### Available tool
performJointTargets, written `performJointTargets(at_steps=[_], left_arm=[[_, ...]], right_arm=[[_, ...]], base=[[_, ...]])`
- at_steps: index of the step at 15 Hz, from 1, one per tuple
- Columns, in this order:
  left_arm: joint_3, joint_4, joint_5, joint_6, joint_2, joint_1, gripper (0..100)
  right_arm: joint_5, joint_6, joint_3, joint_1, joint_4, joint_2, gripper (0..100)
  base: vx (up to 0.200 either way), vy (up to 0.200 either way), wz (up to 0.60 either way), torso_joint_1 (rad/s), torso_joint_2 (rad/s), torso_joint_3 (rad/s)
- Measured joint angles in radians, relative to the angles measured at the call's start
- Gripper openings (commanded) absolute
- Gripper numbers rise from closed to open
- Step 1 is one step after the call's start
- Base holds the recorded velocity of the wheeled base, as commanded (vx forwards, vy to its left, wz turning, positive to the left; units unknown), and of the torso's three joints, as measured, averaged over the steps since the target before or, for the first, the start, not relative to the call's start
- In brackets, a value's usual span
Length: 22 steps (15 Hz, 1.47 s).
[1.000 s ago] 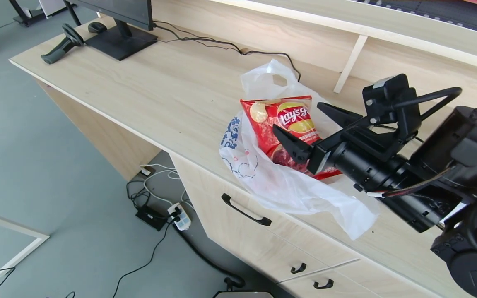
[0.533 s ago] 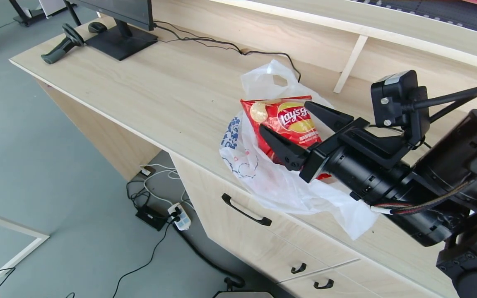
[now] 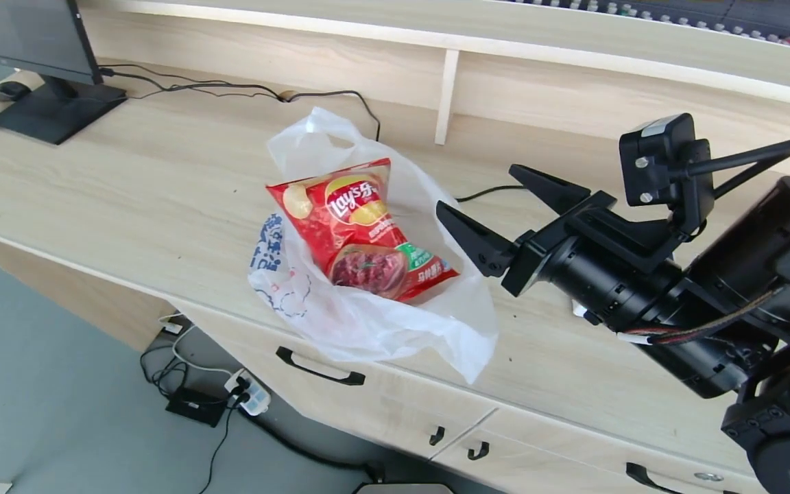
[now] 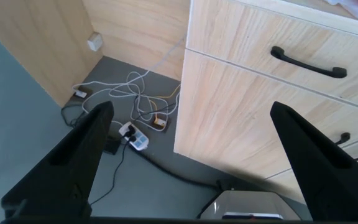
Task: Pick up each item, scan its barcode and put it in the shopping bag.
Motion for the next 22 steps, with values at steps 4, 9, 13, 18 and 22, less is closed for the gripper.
performJointTargets(at_steps=[4, 9, 13, 18, 22], left_arm=[[0.000, 0.000, 0.000, 0.000, 0.000, 0.001, 100], [0.000, 0.000, 0.000, 0.000, 0.000, 0.000, 100], [0.000, 0.000, 0.000, 0.000, 0.000, 0.000, 100], [0.000, 0.002, 0.000, -0.002, 0.000, 0.000, 100], [0.000, 0.001, 0.000, -0.002, 0.000, 0.000, 100]], right_arm=[[0.001, 0.024, -0.001, -0.039, -0.011, -0.002, 100], [0.021, -0.010, -0.033, -0.192, -0.009, -0.023, 100], [-0.017, 0.160, -0.028, -0.333, -0.013, -0.028, 100], [0.053, 0.177, -0.069, -0.402, 0.082, -0.037, 100], [0.050, 0.151, -0.107, -0.429, 0.085, -0.035, 100]], base=[[0.000, 0.000, -0.45, 0.002, 0.00, 0.001], [0.000, 0.000, 0.00, 0.000, 0.00, 0.000], [0.000, 0.000, 0.00, 0.000, 0.00, 0.000], [-0.040, -0.200, 0.00, -0.001, 0.00, 0.001], [-0.200, -0.100, 0.00, 0.008, 0.00, 0.000]])
